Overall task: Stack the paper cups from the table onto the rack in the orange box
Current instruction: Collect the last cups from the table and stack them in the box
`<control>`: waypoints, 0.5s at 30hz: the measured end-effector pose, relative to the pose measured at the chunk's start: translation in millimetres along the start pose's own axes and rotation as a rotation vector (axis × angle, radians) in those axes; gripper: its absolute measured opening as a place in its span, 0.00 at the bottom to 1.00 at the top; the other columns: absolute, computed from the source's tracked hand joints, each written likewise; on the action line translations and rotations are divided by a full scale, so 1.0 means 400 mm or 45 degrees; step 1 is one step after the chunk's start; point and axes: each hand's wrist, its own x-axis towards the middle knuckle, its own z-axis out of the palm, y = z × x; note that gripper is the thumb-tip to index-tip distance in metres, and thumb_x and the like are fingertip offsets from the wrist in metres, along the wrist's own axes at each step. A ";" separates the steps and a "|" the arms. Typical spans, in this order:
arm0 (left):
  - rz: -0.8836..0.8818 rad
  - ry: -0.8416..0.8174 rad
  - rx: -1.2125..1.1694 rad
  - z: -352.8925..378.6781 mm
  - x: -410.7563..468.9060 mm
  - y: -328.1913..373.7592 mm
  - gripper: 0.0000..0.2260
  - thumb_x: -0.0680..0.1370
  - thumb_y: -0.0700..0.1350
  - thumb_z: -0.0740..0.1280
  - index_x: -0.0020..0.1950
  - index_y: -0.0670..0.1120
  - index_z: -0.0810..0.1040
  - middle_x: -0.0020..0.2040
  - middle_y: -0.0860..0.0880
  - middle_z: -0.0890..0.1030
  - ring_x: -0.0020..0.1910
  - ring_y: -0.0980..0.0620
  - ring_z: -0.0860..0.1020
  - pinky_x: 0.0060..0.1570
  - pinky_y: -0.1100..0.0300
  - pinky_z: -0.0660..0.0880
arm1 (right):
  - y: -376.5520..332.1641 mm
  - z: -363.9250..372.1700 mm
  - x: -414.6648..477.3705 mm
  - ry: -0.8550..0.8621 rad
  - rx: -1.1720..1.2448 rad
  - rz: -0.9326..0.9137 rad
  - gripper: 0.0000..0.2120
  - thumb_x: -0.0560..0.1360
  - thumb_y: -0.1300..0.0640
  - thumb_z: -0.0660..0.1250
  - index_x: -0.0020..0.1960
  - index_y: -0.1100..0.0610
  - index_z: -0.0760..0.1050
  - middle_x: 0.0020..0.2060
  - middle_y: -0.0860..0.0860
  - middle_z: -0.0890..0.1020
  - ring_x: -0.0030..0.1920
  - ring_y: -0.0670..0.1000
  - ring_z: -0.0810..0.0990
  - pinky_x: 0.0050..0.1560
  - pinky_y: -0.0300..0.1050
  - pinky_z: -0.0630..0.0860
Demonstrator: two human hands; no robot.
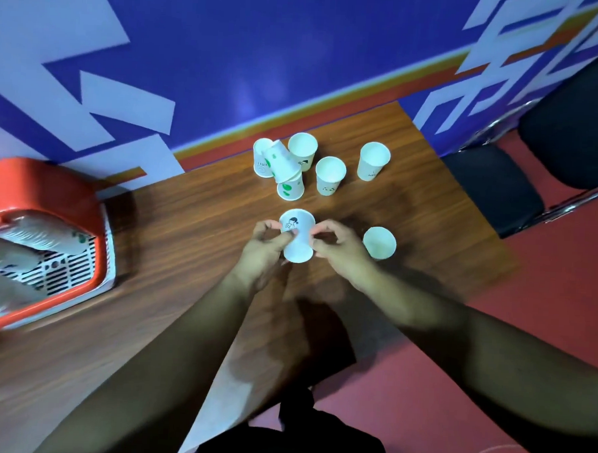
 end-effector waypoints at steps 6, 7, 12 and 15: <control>-0.041 -0.010 -0.006 0.041 0.022 0.029 0.24 0.70 0.49 0.79 0.61 0.48 0.71 0.56 0.42 0.82 0.48 0.47 0.83 0.47 0.52 0.80 | -0.001 -0.127 0.038 0.206 -0.346 -0.111 0.08 0.76 0.57 0.68 0.55 0.55 0.78 0.53 0.48 0.82 0.57 0.49 0.79 0.59 0.43 0.75; -0.047 -0.018 0.044 0.035 0.023 0.025 0.26 0.66 0.52 0.81 0.59 0.51 0.73 0.59 0.42 0.83 0.52 0.46 0.83 0.53 0.48 0.80 | 0.014 -0.153 0.046 0.257 -0.532 -0.090 0.13 0.76 0.54 0.68 0.60 0.55 0.77 0.57 0.51 0.80 0.61 0.52 0.77 0.63 0.48 0.74; -0.030 -0.115 -0.040 0.016 0.006 -0.002 0.13 0.74 0.44 0.76 0.54 0.52 0.75 0.57 0.45 0.82 0.52 0.47 0.83 0.50 0.50 0.78 | 0.104 -0.210 0.061 0.142 -1.117 0.251 0.43 0.69 0.37 0.71 0.77 0.50 0.56 0.71 0.56 0.65 0.72 0.61 0.64 0.70 0.57 0.62; 0.005 -0.155 -0.040 0.008 -0.036 0.009 0.12 0.73 0.42 0.76 0.52 0.50 0.76 0.53 0.46 0.82 0.49 0.48 0.82 0.51 0.50 0.77 | 0.144 -0.195 0.066 0.039 -1.169 0.300 0.39 0.70 0.44 0.72 0.75 0.49 0.58 0.70 0.57 0.64 0.70 0.61 0.65 0.69 0.56 0.66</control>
